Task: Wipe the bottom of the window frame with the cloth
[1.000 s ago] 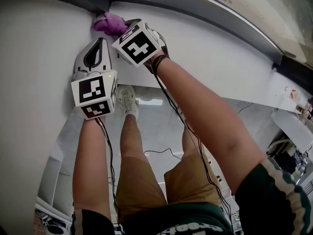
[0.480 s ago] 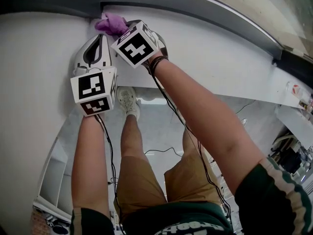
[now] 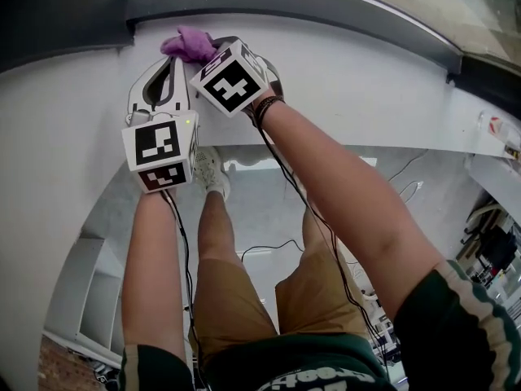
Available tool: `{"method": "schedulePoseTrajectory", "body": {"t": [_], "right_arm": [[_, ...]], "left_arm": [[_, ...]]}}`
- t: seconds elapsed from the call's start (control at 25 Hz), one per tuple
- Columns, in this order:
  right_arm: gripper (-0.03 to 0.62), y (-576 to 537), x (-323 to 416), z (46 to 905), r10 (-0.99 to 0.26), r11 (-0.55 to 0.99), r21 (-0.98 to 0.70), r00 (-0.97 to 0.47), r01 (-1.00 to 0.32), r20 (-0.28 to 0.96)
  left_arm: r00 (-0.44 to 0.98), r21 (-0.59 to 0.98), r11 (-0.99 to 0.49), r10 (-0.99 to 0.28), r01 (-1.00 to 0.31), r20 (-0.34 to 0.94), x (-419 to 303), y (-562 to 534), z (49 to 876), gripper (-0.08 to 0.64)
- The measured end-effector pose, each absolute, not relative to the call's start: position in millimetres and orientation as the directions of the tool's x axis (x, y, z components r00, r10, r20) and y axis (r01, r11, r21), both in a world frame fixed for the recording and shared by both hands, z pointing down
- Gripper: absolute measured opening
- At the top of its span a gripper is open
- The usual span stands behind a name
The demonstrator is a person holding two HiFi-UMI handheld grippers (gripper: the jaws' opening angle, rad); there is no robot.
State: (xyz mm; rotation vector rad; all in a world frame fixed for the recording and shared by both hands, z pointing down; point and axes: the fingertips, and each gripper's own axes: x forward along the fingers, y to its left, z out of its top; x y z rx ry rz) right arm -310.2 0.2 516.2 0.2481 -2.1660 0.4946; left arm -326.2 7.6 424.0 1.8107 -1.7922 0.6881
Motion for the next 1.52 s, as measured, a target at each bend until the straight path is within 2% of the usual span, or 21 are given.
{"method": "schedulePoseTrajectory", "body": {"t": [1.0,1.52], "right_arm": [[0.117,-60.6,-92.7,522.5,-0.118,0.815,-0.235,-0.549,-0.529,0.827],[0.117,-91.4,2.5,519.7,-0.163,0.781,-0.218,-0.528,-0.586,0.834]], "left_arm": [[0.202,0.018,-0.253,-0.725,-0.967,0.658,-130.6,-59.3,425.6,0.009],[0.259,0.032,-0.319,-0.703,-0.947,0.662,-38.3,-85.9,430.0,0.009]]}}
